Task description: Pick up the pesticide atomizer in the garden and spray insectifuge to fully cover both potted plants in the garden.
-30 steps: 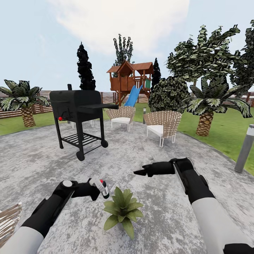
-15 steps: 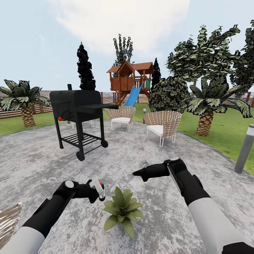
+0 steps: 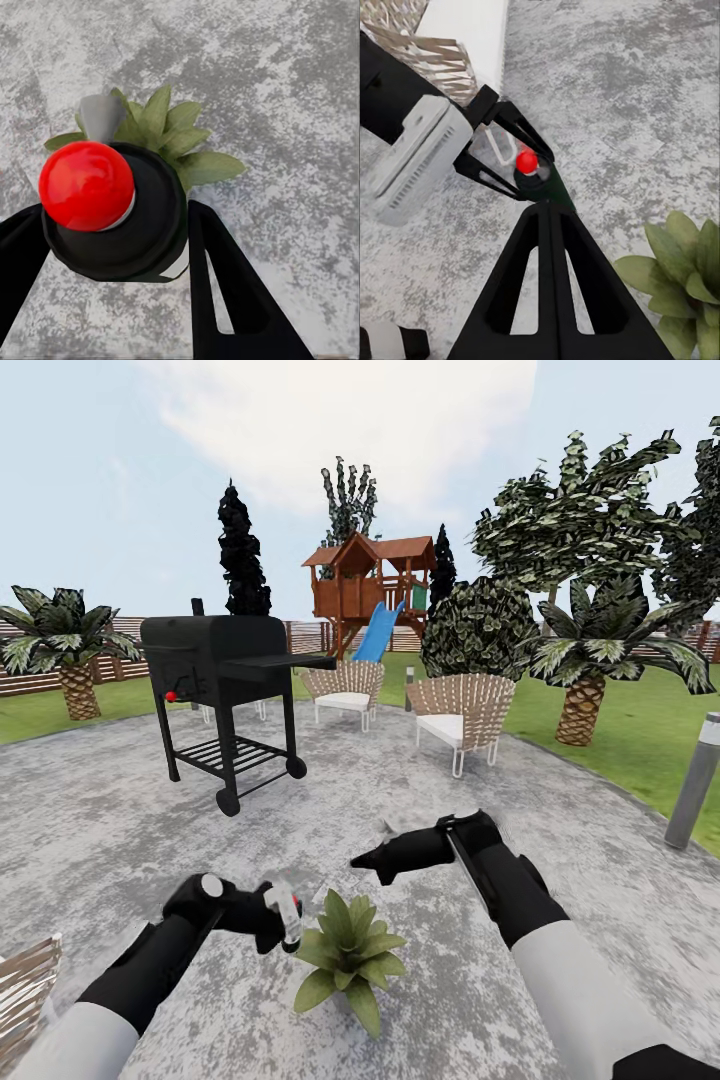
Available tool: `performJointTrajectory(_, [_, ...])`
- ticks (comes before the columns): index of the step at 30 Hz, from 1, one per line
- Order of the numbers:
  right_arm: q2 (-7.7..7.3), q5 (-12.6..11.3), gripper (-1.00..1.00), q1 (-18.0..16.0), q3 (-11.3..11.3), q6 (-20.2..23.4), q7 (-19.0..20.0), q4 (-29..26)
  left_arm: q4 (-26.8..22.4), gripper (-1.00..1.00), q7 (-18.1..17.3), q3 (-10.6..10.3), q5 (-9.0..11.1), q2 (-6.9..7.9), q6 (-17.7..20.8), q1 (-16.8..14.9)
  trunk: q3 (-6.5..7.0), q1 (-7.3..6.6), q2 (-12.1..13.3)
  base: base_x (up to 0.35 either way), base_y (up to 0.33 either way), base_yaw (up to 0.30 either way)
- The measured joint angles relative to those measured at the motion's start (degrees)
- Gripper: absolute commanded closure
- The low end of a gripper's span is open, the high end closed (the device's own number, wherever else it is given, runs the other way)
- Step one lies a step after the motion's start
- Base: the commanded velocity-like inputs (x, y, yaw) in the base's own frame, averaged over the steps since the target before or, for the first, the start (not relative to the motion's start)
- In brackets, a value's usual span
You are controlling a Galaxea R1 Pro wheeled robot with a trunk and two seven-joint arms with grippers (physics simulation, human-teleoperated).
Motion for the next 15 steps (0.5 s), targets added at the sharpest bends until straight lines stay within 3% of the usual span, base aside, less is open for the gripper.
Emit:
performJointTrajectory(2, [0.57,0.1,1.0,0.0,0.2,0.1,-0.1,0.0,0.0,1.0,-1.5,0.0,-3.0,-0.94,-0.1,0.0,0.0,0.0,0.0,0.0,0.0,0.0])
performJointTrajectory(5, [0.79,0.1,1.0,0.0,0.3,0.2,-0.2,0.0,-0.3,1.0,-2.6,0.0,-5.1,-1.49,-0.2,0.0,0.0,0.0,0.0,0.0,0.0,0.0])
performJointTrajectory(10, [0.84,0.1,1.0,0.0,0.3,0.2,-0.2,0.0,-3.5,1.0,-3.7,-0.3,-5.6,-1.7,-0.2,0.0,0.0,0.0,0.0,0.0,0.0,0.0])
performJointTrajectory(15, [0.85,0.1,1.0,0.0,0.3,0.2,-0.1,0.0,-6.0,1.0,-5.3,-2.7,-5.7,-2.31,-0.2,0.0,0.0,0.0,0.0,0.0,0.0,0.0])
